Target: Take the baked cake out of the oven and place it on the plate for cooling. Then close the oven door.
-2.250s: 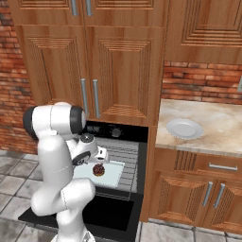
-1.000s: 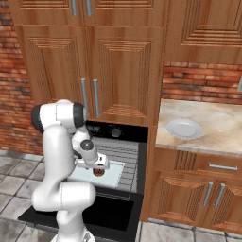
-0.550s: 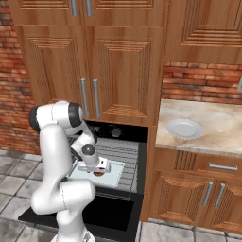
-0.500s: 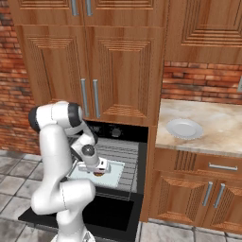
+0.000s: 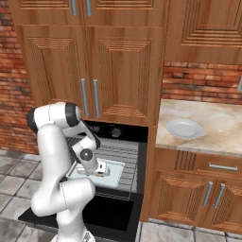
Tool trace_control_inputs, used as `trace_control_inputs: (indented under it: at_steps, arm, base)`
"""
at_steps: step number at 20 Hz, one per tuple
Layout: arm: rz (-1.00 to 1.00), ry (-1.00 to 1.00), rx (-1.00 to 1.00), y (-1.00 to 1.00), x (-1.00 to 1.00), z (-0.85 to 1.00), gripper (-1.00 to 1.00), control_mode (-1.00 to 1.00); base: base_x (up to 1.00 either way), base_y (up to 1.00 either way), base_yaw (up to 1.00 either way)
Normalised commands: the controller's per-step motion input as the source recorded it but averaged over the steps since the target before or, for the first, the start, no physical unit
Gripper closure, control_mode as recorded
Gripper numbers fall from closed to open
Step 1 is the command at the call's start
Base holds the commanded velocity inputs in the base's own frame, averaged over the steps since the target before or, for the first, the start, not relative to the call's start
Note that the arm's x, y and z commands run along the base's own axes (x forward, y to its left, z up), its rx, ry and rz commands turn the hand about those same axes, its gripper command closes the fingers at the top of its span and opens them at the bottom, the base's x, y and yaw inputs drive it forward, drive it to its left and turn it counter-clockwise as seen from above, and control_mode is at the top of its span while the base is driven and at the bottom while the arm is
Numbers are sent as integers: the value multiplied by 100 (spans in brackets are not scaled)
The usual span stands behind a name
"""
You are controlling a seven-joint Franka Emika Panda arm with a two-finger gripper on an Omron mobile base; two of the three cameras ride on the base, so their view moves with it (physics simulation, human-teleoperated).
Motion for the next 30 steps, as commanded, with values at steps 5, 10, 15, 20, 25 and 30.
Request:
trace_control_inputs:
  at_steps: [5, 10, 15, 20, 25, 30]
  arm:
    - [0, 0, 0, 0, 0, 0, -100, -100]
    - [0, -2, 0, 0, 1, 0, -100, -100]
    - [0, -4, 0, -1, 3, 0, -100, -100]
    - [0, -2, 1, -4, 4, 0, -100, -100]
    - [0, 0, 0, -2, 6, 0, -100, -100]
    - [0, 0, 1, 0, 15, 0, -100, -100]
  base:
    - [0, 0, 0]
    - [0, 0, 0]
    - [0, 0, 0]
    - [0, 0, 0]
    - [0, 0, 0]
    - [0, 0, 0]
